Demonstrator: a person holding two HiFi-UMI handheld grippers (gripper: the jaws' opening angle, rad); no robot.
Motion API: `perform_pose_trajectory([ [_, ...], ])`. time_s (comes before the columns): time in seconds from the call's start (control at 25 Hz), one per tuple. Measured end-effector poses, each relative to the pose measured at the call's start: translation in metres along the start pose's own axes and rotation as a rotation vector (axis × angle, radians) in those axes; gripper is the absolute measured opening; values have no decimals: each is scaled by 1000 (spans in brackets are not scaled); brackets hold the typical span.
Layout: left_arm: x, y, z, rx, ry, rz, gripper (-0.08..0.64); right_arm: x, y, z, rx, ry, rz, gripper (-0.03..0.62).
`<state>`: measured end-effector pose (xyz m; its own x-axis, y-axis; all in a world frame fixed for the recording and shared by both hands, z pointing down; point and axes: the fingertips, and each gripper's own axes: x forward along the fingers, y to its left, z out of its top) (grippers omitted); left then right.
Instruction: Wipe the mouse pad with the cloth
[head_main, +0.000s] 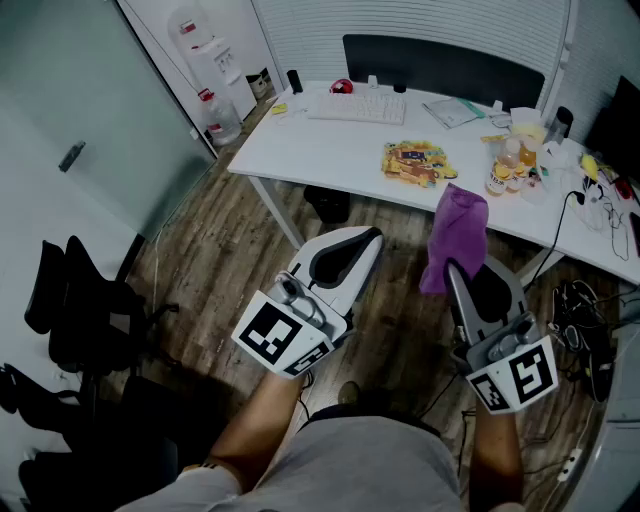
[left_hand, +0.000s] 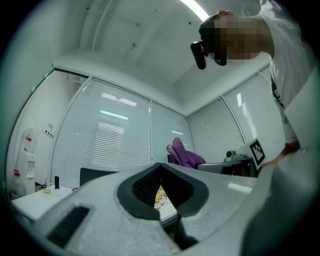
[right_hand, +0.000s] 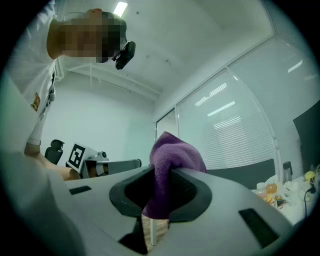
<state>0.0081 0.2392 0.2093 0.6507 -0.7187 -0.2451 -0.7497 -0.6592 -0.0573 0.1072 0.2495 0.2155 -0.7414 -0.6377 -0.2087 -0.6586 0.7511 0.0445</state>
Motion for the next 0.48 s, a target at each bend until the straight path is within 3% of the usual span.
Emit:
perform_pose_trajectory([
  [0.48,-5,12,0,-2,-10,-13,15,8,2,2,15,-15,-17,71],
])
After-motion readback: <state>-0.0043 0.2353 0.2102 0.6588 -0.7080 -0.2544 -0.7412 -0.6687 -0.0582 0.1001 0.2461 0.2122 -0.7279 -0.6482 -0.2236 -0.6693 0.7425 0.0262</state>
